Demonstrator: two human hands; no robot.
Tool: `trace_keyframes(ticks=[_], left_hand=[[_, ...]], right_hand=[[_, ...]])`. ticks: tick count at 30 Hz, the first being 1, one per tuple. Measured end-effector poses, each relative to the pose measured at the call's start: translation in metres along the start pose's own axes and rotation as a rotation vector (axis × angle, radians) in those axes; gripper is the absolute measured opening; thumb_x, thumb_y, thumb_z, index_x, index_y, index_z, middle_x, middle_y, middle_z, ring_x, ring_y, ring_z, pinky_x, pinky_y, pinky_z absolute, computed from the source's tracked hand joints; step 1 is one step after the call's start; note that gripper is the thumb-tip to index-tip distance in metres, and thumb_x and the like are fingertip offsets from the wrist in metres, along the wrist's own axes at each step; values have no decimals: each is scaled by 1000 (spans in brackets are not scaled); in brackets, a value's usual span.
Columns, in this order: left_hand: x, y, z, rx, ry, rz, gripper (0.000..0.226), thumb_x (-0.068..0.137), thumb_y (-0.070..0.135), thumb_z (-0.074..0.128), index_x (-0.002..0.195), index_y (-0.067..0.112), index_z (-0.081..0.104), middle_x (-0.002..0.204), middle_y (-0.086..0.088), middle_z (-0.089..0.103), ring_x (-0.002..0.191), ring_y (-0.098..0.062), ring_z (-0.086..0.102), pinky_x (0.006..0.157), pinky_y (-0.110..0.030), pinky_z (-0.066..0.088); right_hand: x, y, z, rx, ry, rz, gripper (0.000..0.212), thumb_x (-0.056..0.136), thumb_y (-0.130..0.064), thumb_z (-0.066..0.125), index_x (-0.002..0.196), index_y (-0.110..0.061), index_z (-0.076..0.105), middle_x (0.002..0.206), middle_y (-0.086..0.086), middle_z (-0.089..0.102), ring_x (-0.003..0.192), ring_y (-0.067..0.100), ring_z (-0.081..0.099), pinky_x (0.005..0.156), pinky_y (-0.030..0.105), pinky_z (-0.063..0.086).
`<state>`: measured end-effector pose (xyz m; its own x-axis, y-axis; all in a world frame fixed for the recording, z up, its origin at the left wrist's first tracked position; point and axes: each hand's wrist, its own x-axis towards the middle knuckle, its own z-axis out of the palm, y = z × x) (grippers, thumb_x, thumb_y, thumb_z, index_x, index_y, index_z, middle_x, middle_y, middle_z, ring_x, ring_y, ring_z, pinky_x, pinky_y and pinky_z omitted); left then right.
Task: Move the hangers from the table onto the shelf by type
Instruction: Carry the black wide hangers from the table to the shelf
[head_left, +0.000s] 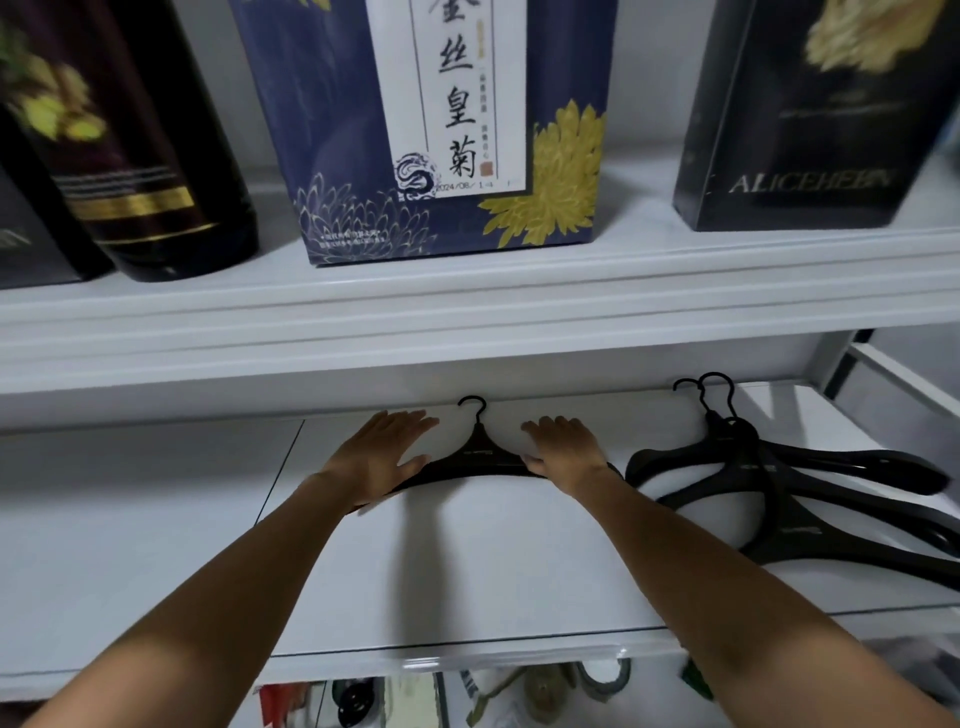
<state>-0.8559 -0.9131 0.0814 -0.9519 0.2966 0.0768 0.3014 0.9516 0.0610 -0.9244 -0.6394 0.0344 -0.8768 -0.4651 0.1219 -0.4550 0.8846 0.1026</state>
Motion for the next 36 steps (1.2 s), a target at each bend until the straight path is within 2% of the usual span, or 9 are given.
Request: trace_keyframes(ticks=[5, 9, 13, 17, 21, 23, 27, 31, 36], left_hand=[[12, 25, -19, -36, -54, 58, 57, 99, 42, 37, 150, 34, 14, 160, 8, 9, 147, -9, 9, 120, -26, -1], [23, 54, -28, -72, -25, 151, 57, 98, 42, 41, 149, 34, 18, 159, 8, 14, 145, -12, 14, 119, -25, 3], [41, 94, -35, -48, -15, 255, 58, 97, 38, 45, 149, 34, 20, 158, 8, 15, 145, -13, 17, 120, -29, 9], [58, 140, -45, -60, -16, 354, 58, 96, 40, 46, 148, 36, 21, 158, 10, 15, 143, -14, 19, 119, -27, 14], [73, 205, -57, -72, -24, 492, 58, 96, 38, 47, 149, 33, 22, 158, 5, 18, 142, -17, 21, 117, -27, 17], [78, 239, -62, -83, -21, 563, 58, 96, 36, 48, 149, 32, 23, 157, 3, 20, 142, -18, 22, 117, -26, 17], [84, 311, -62, -63, -8, 688, 58, 97, 38, 45, 149, 27, 23, 157, 2, 22, 143, -16, 23, 117, -24, 14], [87, 387, -58, -46, -4, 799, 57, 97, 42, 43, 149, 29, 23, 157, 5, 23, 143, -14, 22, 117, -26, 14], [87, 476, -59, -87, -13, 916, 58, 96, 46, 41, 149, 31, 21, 156, 6, 24, 144, -14, 22, 119, -33, 16]], right_hand=[[-25, 10, -31, 89, 16, 2, 52, 97, -43, 46, 143, -22, 38, 132, 4, 54, 114, 23, 54, 91, 33, 40], [-53, 18, -58, 118, 76, 19, 53, 96, -40, 48, 145, -21, 38, 138, 5, 52, 117, 26, 54, 94, 35, 41], [-90, 39, -83, 117, 140, 89, 51, 95, -35, 50, 142, -19, 42, 135, 8, 55, 112, 29, 57, 92, 35, 44], [-138, 72, -100, 143, 123, 229, 53, 95, -35, 48, 146, -23, 37, 144, 5, 48, 125, 27, 49, 103, 33, 34], [-197, 109, -120, 158, 161, 310, 52, 95, -32, 51, 145, -21, 39, 142, 6, 49, 123, 27, 49, 103, 33, 33], [-225, 125, -130, 174, 190, 344, 49, 95, -31, 52, 142, -20, 43, 140, 5, 52, 121, 26, 52, 102, 33, 38], [-285, 158, -145, 183, 186, 490, 49, 95, -34, 50, 143, -25, 42, 141, 2, 51, 122, 25, 52, 98, 33, 41], [-358, 187, -159, 144, 188, 615, 49, 96, -36, 48, 143, -25, 41, 141, 4, 51, 124, 26, 51, 102, 37, 42], [-440, 214, -179, 97, 192, 753, 47, 97, -35, 47, 142, -21, 43, 140, 6, 52, 122, 27, 52, 98, 36, 41]])
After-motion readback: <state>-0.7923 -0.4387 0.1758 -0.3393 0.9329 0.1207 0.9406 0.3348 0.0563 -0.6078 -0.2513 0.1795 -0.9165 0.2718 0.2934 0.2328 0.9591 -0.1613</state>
